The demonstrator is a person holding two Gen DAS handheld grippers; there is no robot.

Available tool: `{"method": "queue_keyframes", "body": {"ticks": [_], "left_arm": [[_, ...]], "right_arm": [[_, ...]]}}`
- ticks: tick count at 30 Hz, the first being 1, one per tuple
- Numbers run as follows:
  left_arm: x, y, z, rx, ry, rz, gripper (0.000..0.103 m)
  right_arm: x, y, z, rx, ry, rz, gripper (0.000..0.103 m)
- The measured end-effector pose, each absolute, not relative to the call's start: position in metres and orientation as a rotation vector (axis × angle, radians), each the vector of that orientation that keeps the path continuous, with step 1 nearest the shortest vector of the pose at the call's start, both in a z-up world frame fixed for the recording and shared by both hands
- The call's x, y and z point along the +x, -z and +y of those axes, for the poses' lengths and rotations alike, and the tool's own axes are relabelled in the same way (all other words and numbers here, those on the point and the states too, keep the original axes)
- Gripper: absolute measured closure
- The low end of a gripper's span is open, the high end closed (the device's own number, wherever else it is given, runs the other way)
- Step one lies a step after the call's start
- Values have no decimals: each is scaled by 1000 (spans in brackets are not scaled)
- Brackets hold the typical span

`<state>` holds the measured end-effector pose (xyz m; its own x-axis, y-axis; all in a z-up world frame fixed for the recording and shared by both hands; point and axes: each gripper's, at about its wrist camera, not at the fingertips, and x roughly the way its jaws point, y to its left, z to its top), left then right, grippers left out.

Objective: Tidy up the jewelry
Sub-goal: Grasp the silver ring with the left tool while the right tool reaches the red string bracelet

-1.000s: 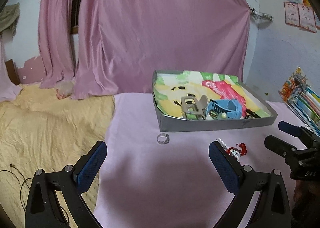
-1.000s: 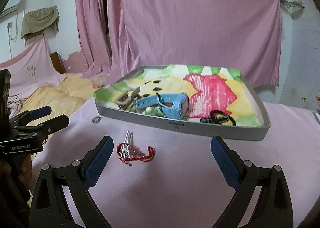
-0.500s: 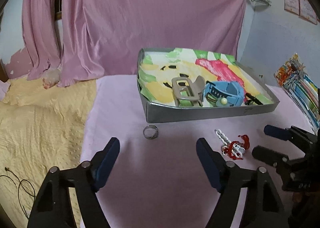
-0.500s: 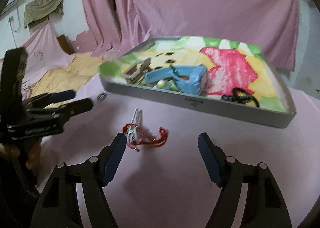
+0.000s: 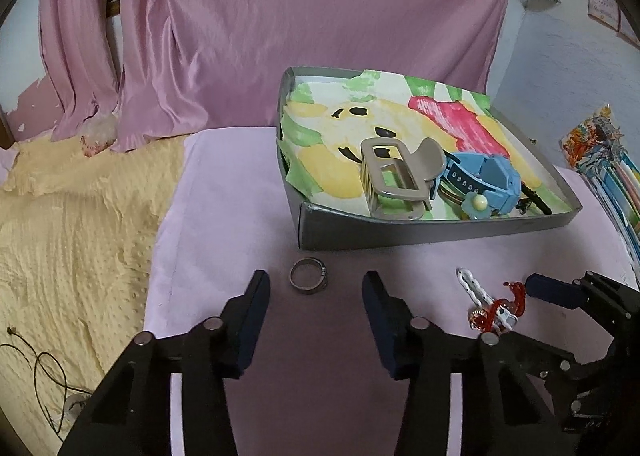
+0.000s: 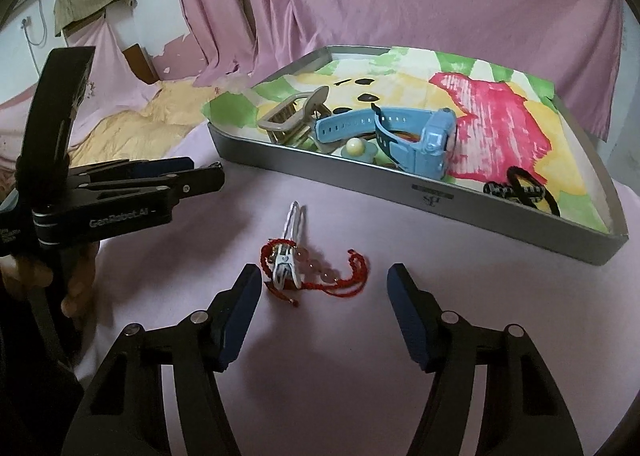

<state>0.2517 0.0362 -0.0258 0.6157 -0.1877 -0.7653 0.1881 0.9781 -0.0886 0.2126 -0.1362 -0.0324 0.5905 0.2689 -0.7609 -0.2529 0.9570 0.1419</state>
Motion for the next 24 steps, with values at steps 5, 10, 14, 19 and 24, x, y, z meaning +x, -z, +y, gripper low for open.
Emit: {"method": "queue_keyframes", "body": {"ticks": [5, 10, 14, 19, 24], "left_arm": [[255, 27, 33, 4, 219, 885, 72], [254, 27, 29, 14, 229, 888, 85], [250, 27, 24, 24, 244, 887, 85], [246, 27, 19, 26, 264, 888, 85], [240, 26, 13, 36, 274, 888, 85]], "right_arm": [[214, 32, -130, -13, -288, 891, 46], [214, 31, -131, -27, -265, 889, 55], [213, 31, -138, -7, -266, 886, 63], [211, 32, -144, 10, -268, 885, 70], [210, 33, -150, 25, -270, 885, 77]]}}
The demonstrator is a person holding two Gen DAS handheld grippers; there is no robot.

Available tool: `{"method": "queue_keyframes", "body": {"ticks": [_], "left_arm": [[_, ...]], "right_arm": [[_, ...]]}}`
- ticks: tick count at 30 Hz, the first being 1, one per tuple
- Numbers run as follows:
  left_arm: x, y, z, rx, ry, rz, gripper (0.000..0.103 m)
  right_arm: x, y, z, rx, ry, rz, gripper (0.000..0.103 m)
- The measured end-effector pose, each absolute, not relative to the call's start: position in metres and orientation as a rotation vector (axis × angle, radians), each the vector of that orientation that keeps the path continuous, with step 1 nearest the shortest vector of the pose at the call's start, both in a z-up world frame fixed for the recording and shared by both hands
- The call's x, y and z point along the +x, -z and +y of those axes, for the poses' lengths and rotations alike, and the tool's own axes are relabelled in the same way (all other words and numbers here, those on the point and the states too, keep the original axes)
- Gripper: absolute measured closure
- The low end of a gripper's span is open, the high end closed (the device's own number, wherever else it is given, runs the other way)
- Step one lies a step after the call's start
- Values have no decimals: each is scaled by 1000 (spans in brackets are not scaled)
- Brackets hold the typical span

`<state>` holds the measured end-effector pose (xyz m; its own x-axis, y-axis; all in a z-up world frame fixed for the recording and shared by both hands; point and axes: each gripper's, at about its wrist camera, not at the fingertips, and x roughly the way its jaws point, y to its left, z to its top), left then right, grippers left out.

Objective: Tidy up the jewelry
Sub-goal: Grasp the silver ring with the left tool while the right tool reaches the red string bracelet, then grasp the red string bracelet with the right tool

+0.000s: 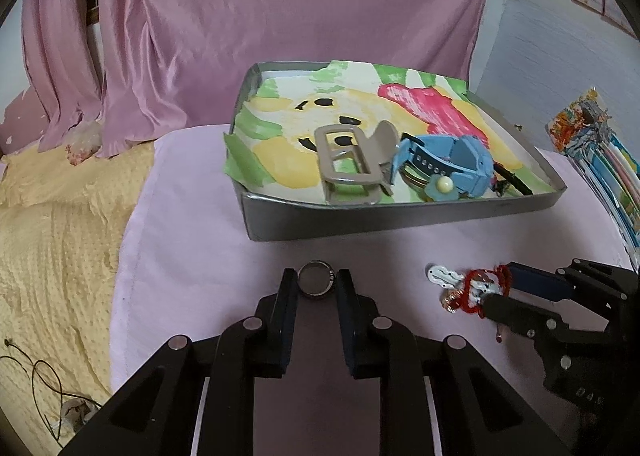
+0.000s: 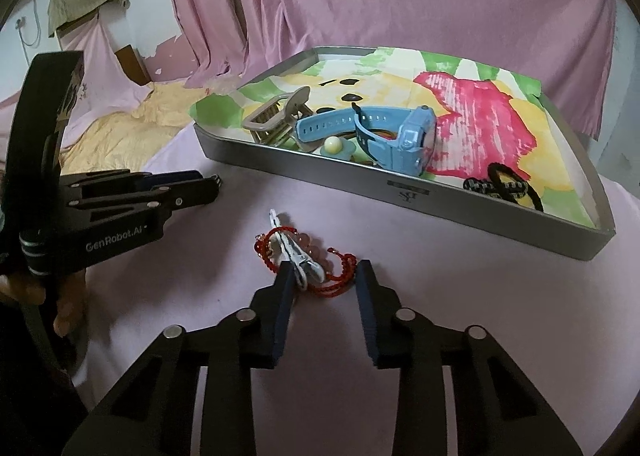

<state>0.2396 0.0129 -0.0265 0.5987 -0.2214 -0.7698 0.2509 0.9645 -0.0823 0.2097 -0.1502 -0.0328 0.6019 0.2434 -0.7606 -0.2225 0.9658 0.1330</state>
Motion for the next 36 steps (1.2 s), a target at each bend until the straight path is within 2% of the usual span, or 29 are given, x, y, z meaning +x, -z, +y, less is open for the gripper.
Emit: {"method": "queue_keyframes", "body": {"ticks": [3, 17, 19, 21, 36], "left_arm": [[235, 26, 9, 34, 288, 891, 85], [210, 26, -7, 37, 318, 900, 86], [207, 26, -10, 35, 323, 902, 90], [204, 28, -12, 25, 336, 916, 101], [196, 25, -13, 3, 300, 889, 101]], "right_arm": [[208, 34, -153, 34, -274, 885, 80], [193, 35, -159, 49, -306, 880, 81], [190, 35, -161, 51, -312, 880, 81], [187, 36, -162, 54, -318, 879, 81], [175, 39, -172, 120, -365, 876, 81]]}}
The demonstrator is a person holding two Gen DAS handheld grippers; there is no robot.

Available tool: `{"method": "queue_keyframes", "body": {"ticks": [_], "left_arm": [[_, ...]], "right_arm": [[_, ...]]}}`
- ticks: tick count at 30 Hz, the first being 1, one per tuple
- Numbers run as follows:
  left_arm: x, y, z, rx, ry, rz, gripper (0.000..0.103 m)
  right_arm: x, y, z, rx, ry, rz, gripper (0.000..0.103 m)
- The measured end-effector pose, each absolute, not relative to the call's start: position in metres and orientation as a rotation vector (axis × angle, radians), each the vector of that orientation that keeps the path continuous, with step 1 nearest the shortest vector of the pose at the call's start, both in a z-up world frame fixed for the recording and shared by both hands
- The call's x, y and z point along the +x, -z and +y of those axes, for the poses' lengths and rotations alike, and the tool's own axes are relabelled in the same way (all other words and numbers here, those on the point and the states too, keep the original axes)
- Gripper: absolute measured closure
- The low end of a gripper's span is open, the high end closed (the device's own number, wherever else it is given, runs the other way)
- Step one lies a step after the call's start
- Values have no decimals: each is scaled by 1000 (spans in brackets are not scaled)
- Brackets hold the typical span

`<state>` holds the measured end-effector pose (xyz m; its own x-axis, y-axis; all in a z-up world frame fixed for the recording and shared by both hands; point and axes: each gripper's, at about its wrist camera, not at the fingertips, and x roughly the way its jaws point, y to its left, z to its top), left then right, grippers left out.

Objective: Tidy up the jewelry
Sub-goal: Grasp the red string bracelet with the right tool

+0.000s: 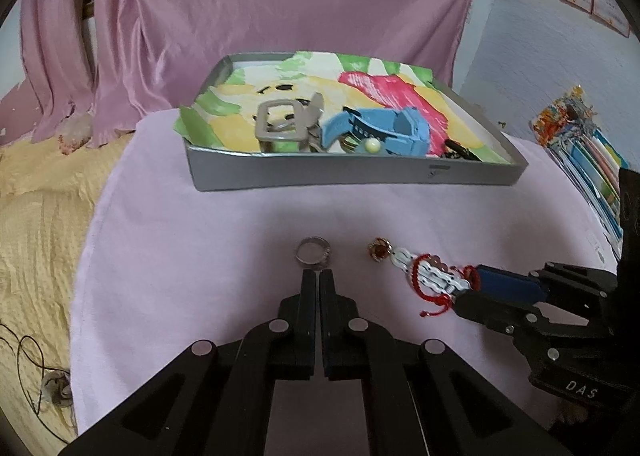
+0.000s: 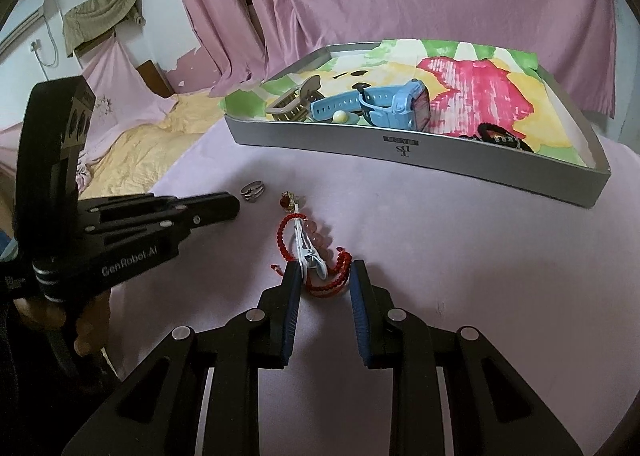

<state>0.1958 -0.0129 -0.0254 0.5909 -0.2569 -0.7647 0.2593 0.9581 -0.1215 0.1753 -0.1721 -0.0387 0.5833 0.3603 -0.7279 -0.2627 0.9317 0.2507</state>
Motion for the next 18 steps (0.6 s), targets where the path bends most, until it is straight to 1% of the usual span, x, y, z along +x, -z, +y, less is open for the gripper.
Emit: {"method": "queue_keyframes", "body": {"ticks": [18], "left_arm": [[212, 24, -23, 54, 308, 877, 101]], "right_arm": [[169, 38, -189, 207, -378, 865, 81]]}}
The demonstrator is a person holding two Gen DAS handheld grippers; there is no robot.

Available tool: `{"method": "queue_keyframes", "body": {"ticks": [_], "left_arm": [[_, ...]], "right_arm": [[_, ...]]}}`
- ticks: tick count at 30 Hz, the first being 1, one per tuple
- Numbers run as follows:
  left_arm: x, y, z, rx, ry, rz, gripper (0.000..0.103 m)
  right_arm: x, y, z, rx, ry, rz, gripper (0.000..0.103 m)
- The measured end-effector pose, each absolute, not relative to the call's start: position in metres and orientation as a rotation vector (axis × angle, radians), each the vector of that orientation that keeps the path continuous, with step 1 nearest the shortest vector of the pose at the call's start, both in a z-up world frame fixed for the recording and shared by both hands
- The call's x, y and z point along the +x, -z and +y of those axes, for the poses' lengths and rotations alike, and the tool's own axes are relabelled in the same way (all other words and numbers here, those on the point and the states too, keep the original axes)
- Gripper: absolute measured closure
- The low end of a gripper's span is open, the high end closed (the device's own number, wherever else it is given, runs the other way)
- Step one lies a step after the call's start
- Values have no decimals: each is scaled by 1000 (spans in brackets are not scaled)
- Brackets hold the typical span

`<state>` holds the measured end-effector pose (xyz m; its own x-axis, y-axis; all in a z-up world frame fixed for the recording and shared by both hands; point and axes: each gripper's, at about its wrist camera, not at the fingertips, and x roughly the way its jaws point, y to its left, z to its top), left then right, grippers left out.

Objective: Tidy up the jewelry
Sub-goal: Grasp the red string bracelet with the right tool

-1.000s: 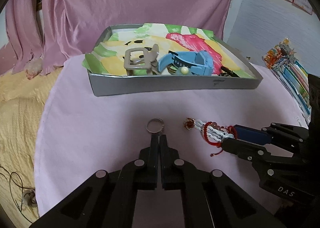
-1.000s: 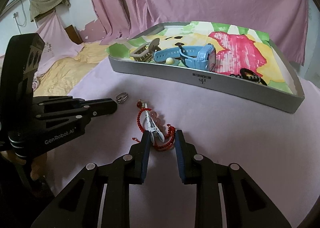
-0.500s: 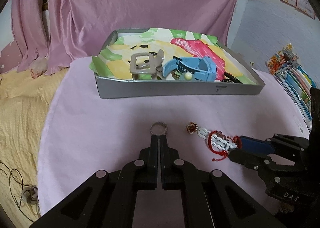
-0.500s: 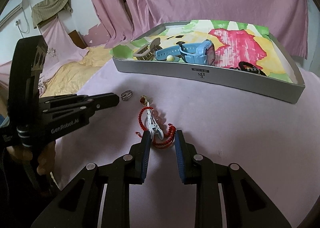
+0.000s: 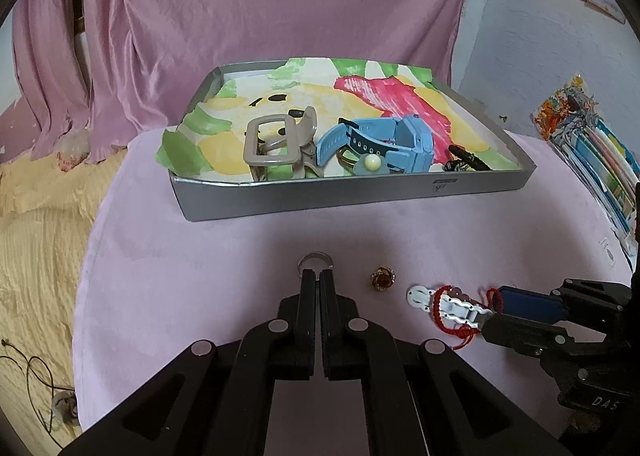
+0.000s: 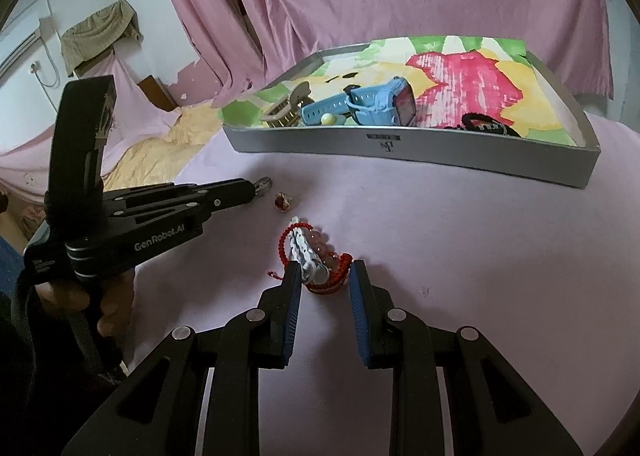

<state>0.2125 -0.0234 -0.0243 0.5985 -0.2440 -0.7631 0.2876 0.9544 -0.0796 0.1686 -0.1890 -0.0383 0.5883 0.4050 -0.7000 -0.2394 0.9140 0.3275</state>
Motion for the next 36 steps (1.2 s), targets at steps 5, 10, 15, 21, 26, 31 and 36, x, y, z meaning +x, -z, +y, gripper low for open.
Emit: {"method": "queue_keyframes", "body": {"ticks": [5, 10, 15, 21, 26, 31, 36], "left_arm": [[213, 24, -23, 61, 307, 873, 98], [211, 19, -23, 51, 322, 836, 54], [216, 20, -27, 71, 326, 844, 54], [224, 26, -27, 57, 326, 873, 58], [225, 28, -28, 60, 333, 885, 71], [224, 28, -29, 67, 335, 886, 84], [223, 28, -29, 64, 342, 885, 84]], "right_arm": [[168, 39, -191, 219, -384, 853, 90], [171, 37, -193, 222, -378, 841, 97], [172, 38, -192, 219, -372, 836, 98], [174, 39, -195, 222, -362, 833, 98], [178, 37, -195, 225, -363, 819, 98], [178, 29, -195, 213, -365, 788, 98], [178, 18, -198, 200, -356, 751, 99]]}}
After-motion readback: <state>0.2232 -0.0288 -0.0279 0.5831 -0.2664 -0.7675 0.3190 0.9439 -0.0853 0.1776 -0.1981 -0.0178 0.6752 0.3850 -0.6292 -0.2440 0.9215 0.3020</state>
